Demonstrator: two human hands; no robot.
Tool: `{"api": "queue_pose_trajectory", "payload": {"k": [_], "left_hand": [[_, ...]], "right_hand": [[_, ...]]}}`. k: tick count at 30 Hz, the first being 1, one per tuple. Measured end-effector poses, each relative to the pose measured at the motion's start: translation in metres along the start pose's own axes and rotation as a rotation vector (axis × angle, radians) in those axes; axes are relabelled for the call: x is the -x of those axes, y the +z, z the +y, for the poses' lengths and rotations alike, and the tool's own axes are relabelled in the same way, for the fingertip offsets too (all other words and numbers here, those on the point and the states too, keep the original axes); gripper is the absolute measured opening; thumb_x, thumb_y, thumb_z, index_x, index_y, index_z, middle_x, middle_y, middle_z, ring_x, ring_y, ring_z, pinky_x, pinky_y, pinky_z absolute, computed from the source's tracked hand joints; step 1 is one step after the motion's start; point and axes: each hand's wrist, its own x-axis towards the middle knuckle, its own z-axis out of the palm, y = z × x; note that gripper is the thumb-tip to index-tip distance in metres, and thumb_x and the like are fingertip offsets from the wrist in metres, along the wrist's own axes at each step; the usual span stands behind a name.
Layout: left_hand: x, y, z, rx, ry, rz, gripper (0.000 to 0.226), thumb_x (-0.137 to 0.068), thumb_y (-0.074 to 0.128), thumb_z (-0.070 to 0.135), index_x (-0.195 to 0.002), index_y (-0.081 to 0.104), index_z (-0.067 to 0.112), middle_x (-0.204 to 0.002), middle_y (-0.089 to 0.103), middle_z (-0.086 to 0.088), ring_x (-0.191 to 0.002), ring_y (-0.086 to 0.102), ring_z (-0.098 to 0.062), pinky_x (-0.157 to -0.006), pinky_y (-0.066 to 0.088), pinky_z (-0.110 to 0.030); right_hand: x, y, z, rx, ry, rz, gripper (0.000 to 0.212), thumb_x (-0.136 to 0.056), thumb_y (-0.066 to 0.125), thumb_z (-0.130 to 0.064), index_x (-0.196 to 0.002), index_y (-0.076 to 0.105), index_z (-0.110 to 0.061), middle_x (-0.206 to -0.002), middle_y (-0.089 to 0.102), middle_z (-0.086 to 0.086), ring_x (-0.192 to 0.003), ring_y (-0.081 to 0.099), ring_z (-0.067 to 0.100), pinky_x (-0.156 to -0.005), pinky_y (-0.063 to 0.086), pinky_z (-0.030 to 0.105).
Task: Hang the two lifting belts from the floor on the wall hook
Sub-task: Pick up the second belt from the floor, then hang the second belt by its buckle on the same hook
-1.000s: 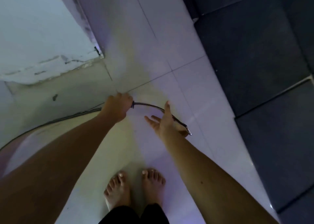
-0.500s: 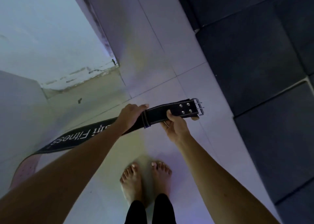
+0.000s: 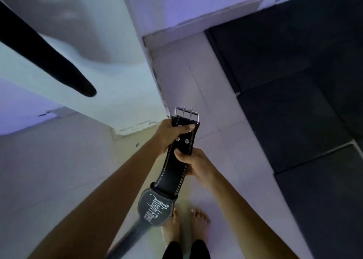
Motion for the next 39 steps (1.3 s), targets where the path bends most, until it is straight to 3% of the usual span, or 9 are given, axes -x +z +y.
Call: {"api": "queue_pose_trajectory", "payload": {"k": [4,8,13,17,21,26,33,36,39], "left_hand": [[0.080,-0.011,0.062,0.109,0.095,0.232,0.055,-0.070,0.085,0.019,-0.116,0.055,0.011,-0.098,0.071,-0.008,-0.084,0.071,-0.022,-0.077,0.059,-0.037],[0.175,-0.011,0.128,0.419,0.242,0.282,0.089,-0.070,0.084,0.007,-0.139,0.036,0.038,-0.112,0.070,-0.008,-0.092,0.072,-0.024,-0.077,0.059,-0.039],[0.293,0.002,0.195,0.505,0.330,0.335,0.044,-0.073,0.082,0.011,-0.112,0.065,0.008,-0.101,0.072,-0.017,-0.091,0.071,-0.035,-0.080,0.060,-0.043],[0.365,-0.010,0.222,0.285,0.421,0.532,0.053,-0.055,0.088,0.053,-0.092,0.073,0.017,-0.129,0.055,-0.013,-0.120,0.058,-0.026,-0.099,0.051,-0.046],[0.426,-0.025,0.258,0.322,0.613,0.490,0.030,-0.070,0.086,0.021,-0.089,0.067,0.007,-0.095,0.072,-0.024,-0.085,0.071,-0.029,-0.081,0.057,-0.047],[0.488,-0.038,0.307,0.348,0.780,0.579,0.028,-0.076,0.081,0.014,-0.101,0.069,0.009,-0.094,0.073,-0.023,-0.082,0.071,-0.031,-0.077,0.057,-0.048],[0.551,-0.060,0.354,0.287,1.030,0.531,0.024,-0.082,0.075,0.010,-0.104,0.067,0.008,-0.093,0.074,-0.016,-0.084,0.071,-0.026,-0.076,0.057,-0.046],[0.569,-0.063,0.363,0.261,1.109,0.544,0.026,-0.083,0.073,0.009,-0.108,0.067,0.003,-0.095,0.075,-0.011,-0.087,0.073,-0.024,-0.075,0.059,-0.040],[0.577,-0.069,0.372,0.216,1.181,0.576,0.028,-0.084,0.073,0.012,-0.111,0.068,0.004,-0.102,0.076,-0.013,-0.096,0.072,-0.028,-0.080,0.058,-0.037]], "right_hand": [[0.072,0.043,-0.066,0.079,-0.130,0.001,0.025,-0.091,0.065,-0.027,-0.112,0.067,-0.013,-0.098,0.076,0.000,-0.088,0.074,0.012,-0.070,0.058,0.023],[0.157,0.087,-0.126,0.112,-0.278,0.057,0.033,-0.091,0.066,-0.030,-0.118,0.064,-0.012,-0.111,0.074,0.012,-0.098,0.073,0.025,-0.076,0.057,0.027],[0.258,0.139,-0.175,0.032,-0.378,0.169,0.027,-0.093,0.063,-0.030,-0.116,0.064,-0.016,-0.105,0.075,0.008,-0.094,0.074,0.025,-0.073,0.060,0.032],[0.323,0.175,-0.202,0.055,-0.464,0.248,0.026,-0.090,0.065,-0.036,-0.107,0.068,-0.016,-0.094,0.076,0.006,-0.083,0.074,0.021,-0.064,0.055,0.025],[0.360,0.209,-0.228,0.089,-0.522,0.206,0.038,-0.086,0.069,-0.042,-0.109,0.060,-0.013,-0.096,0.073,0.009,-0.081,0.073,0.018,-0.062,0.056,0.025],[0.397,0.253,-0.276,-0.003,-0.679,0.039,0.058,-0.090,0.068,-0.022,-0.135,0.032,-0.026,-0.111,0.069,0.014,-0.094,0.073,0.018,-0.077,0.059,0.030],[0.441,0.274,-0.347,0.214,-1.026,-0.044,0.056,-0.086,0.069,-0.033,-0.136,0.044,-0.041,-0.132,0.055,0.007,-0.119,0.058,0.019,-0.075,0.056,0.022],[0.459,0.283,-0.374,0.285,-1.144,-0.124,0.054,-0.080,0.072,-0.024,-0.131,0.055,-0.022,-0.130,0.060,0.000,-0.123,0.056,0.011,-0.090,0.054,0.029],[0.468,0.294,-0.387,0.216,-1.220,-0.202,0.044,-0.078,0.072,-0.012,-0.120,0.059,-0.011,-0.113,0.066,0.005,-0.106,0.063,0.015,-0.073,0.055,0.021]]}}
